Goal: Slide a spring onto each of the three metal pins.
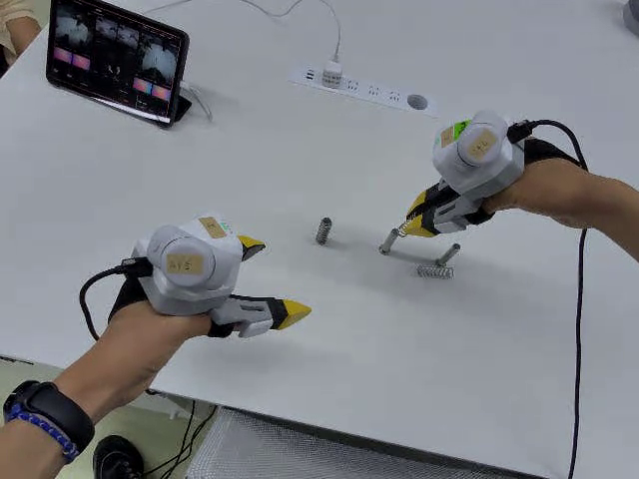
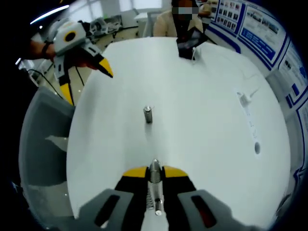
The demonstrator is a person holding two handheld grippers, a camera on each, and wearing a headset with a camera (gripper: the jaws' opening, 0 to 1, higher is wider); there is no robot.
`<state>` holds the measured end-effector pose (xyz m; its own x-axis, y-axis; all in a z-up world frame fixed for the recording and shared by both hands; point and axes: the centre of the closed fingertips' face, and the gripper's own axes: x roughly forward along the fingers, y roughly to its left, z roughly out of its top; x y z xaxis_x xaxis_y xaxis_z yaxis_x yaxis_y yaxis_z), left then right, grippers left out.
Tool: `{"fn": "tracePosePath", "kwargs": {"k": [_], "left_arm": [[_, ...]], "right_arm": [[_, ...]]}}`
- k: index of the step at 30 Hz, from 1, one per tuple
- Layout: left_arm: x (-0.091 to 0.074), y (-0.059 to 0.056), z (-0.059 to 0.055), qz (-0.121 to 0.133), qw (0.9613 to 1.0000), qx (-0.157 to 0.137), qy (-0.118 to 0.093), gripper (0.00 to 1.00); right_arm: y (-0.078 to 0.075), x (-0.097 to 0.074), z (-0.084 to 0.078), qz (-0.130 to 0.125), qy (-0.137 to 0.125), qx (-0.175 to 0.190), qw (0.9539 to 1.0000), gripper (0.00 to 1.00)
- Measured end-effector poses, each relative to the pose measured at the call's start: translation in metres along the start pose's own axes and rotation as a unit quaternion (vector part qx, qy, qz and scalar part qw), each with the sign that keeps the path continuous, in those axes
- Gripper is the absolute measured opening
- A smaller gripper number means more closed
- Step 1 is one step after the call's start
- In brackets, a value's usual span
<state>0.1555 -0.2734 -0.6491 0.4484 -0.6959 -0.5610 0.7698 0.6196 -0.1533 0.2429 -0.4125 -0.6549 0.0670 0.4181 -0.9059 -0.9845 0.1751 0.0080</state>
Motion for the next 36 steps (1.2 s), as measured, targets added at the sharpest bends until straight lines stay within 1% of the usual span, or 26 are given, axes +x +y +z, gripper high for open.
{"fn": "tracePosePath", "kwargs": {"k": [10,14,17,26,36], "left_arm": [[-0.002,0.002,-0.002,0.003,1.0000,-0.005,-0.001,0.64],[-0.003,0.002,-0.001,0.004,0.9998,-0.018,-0.008,0.64],[-0.003,0.003,-0.002,0.005,0.9998,-0.017,-0.007,0.63],[-0.004,0.003,-0.003,0.006,0.9998,-0.017,-0.005,0.63],[-0.007,0.006,-0.005,0.009,0.9998,-0.017,-0.004,0.63]], "right_arm": [[0.002,0.006,0.001,0.008,0.008,-0.007,0.9999,0.13],[0.003,0.010,0.000,0.013,0.010,-0.006,0.9999,0.13],[0.003,0.013,-0.002,0.013,0.017,-0.011,0.9997,0.13],[0.003,0.019,0.004,0.015,0.015,-0.017,0.9996,0.13],[0.003,0.031,0.003,0.020,0.023,-0.022,0.9993,0.13]]}}
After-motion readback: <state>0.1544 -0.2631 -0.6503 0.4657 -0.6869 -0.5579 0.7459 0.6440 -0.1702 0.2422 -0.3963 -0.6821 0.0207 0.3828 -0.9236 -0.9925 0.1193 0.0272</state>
